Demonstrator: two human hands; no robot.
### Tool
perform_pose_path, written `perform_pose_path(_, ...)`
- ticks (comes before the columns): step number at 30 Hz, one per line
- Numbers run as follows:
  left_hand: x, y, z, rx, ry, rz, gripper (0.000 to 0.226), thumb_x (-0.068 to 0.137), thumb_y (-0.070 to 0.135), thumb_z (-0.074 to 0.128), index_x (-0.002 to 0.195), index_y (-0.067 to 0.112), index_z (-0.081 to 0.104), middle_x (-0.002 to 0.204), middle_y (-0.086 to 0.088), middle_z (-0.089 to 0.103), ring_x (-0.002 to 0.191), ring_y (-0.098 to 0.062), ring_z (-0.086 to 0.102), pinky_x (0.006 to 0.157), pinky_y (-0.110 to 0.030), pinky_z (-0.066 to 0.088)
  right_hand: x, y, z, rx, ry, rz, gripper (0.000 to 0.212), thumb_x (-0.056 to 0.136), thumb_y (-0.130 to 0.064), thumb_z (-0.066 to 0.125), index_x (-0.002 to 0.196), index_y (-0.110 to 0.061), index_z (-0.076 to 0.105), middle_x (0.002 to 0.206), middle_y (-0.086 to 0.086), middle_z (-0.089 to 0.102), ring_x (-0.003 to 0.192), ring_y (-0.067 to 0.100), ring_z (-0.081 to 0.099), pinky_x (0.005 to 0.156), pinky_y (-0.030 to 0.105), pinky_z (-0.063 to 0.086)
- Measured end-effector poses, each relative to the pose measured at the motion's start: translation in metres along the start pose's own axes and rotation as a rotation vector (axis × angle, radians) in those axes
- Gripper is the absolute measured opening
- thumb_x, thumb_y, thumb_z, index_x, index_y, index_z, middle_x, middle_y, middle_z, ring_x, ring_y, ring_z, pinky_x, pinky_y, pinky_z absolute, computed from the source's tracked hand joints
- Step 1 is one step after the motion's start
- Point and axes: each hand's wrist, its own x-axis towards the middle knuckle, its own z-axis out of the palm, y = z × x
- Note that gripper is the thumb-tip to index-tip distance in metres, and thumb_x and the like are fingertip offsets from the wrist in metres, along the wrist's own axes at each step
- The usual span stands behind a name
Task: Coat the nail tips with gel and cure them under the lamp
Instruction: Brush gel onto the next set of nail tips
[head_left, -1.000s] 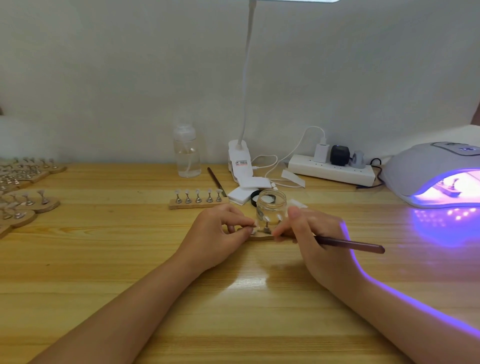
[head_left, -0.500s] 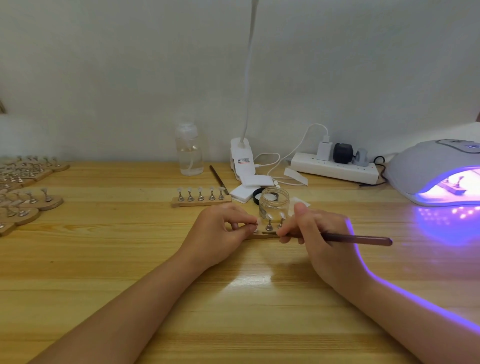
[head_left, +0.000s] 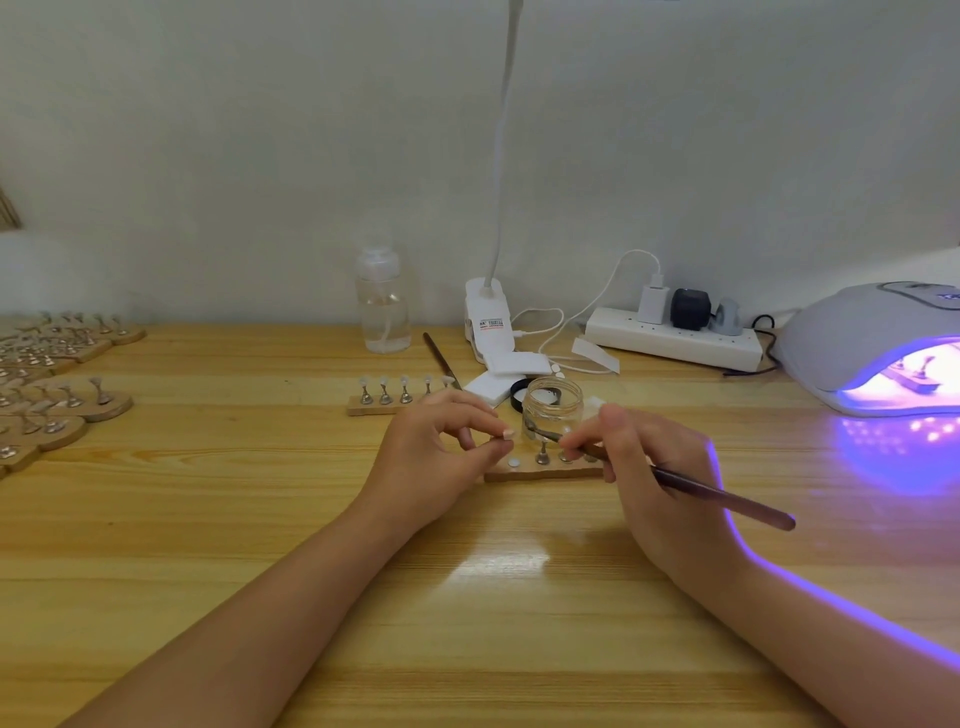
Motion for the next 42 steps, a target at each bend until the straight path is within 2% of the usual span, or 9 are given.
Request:
perform_pose_path(5, -0.0003, -0.0017, 0.0000, -0.022, -0.045, 0.008, 0.016, 0.070, 0.007, 0.075, 0.067, 0.022, 0.070, 0.070, 0.007, 0.066, 0.058, -0.001, 0.049, 0.062, -0.013, 0.043, 0.0006, 0.0005, 0.0023, -0.099, -0.027, -0.070, 0.040, 0.091, -0.031, 0.037, 0.077, -0.015, 0.071, 0.070, -0.013, 0.064, 0.064, -0.008, 0.056, 0.060, 0.008, 0.040)
perform_pose_path(10, -0.0001, -0.0035, 0.0004, -0.006, -0.040, 0.013, 0.019, 0.068, 0.004, 0.076, 0.066, 0.022, 0.069, 0.067, 0.003, 0.063, 0.059, -0.003, 0.049, 0.062, -0.011, 0.041, -0.0010, 0.0003, 0.0023, -0.091, -0.117, -0.062, 0.044, 0.091, -0.034, 0.036, 0.073, -0.015, 0.071, 0.066, -0.019, 0.060, 0.063, -0.007, 0.057, 0.059, 0.008, 0.040)
perform_pose_path(16, 0.0009, -0.0038, 0.0012, 0.015, -0.034, 0.006, 0.019, 0.068, 0.008, 0.077, 0.065, 0.024, 0.068, 0.070, -0.010, 0.065, 0.057, 0.001, 0.048, 0.067, -0.007, 0.036, 0.0006, -0.0001, 0.0021, -0.102, -0.078, -0.056, 0.042, 0.091, -0.034, 0.036, 0.076, -0.015, 0.071, 0.069, -0.016, 0.063, 0.067, -0.005, 0.058, 0.063, 0.009, 0.041)
perform_pose_path(20, 0.0007, -0.0035, 0.0020, 0.008, -0.035, 0.008, 0.018, 0.068, 0.007, 0.077, 0.065, 0.023, 0.068, 0.068, -0.005, 0.064, 0.056, 0.000, 0.048, 0.066, -0.007, 0.036, -0.0013, 0.0004, 0.0021, -0.044, -0.104, -0.018, 0.043, 0.091, -0.035, 0.037, 0.069, -0.017, 0.070, 0.064, -0.011, 0.064, 0.062, -0.003, 0.059, 0.059, 0.012, 0.043)
perform_pose_path(25, 0.0008, -0.0043, 0.0022, 0.022, -0.023, 0.023, 0.020, 0.069, 0.007, 0.077, 0.065, 0.025, 0.068, 0.059, 0.013, 0.058, 0.056, -0.001, 0.047, 0.063, -0.002, 0.033, 0.0019, -0.0003, 0.0019, -0.128, -0.129, 0.001, 0.038, 0.087, -0.043, 0.043, 0.080, -0.019, 0.071, 0.071, -0.007, 0.068, 0.068, 0.007, 0.062, 0.058, 0.020, 0.045)
perform_pose_path(30, 0.0013, -0.0060, 0.0019, 0.038, -0.019, 0.022, 0.018, 0.069, 0.006, 0.077, 0.065, 0.022, 0.069, 0.054, 0.021, 0.056, 0.056, 0.000, 0.047, 0.062, -0.002, 0.033, 0.0005, 0.0017, 0.0011, -0.126, -0.131, -0.058, 0.034, 0.087, -0.040, 0.048, 0.072, -0.019, 0.070, 0.062, -0.004, 0.065, 0.059, 0.007, 0.058, 0.053, 0.012, 0.039)
perform_pose_path(35, 0.0016, -0.0058, 0.0020, 0.036, -0.027, 0.029, 0.016, 0.069, 0.008, 0.076, 0.066, 0.022, 0.069, 0.058, 0.017, 0.057, 0.056, 0.000, 0.047, 0.063, -0.002, 0.033, 0.0006, -0.0003, 0.0016, -0.112, -0.142, 0.014, 0.026, 0.085, -0.045, 0.046, 0.071, -0.035, 0.066, 0.064, -0.008, 0.066, 0.064, 0.005, 0.061, 0.058, 0.011, 0.041)
perform_pose_path(38, 0.0016, -0.0064, 0.0018, 0.022, -0.025, 0.027, 0.018, 0.069, 0.007, 0.076, 0.065, 0.023, 0.068, 0.056, 0.021, 0.057, 0.056, 0.000, 0.047, 0.063, -0.002, 0.034, 0.0000, 0.0005, 0.0010, -0.075, -0.122, -0.011, 0.031, 0.087, -0.041, 0.044, 0.070, -0.029, 0.067, 0.062, -0.012, 0.065, 0.061, -0.001, 0.060, 0.059, 0.010, 0.042)
perform_pose_path(42, 0.0021, -0.0071, 0.0018, 0.030, -0.025, 0.027, 0.016, 0.070, 0.009, 0.076, 0.066, 0.023, 0.069, 0.055, 0.021, 0.057, 0.056, 0.000, 0.047, 0.063, -0.002, 0.033, 0.0019, 0.0004, 0.0014, -0.148, -0.109, 0.014, 0.034, 0.085, -0.046, 0.044, 0.074, -0.026, 0.069, 0.067, -0.008, 0.068, 0.065, 0.006, 0.060, 0.059, 0.013, 0.042)
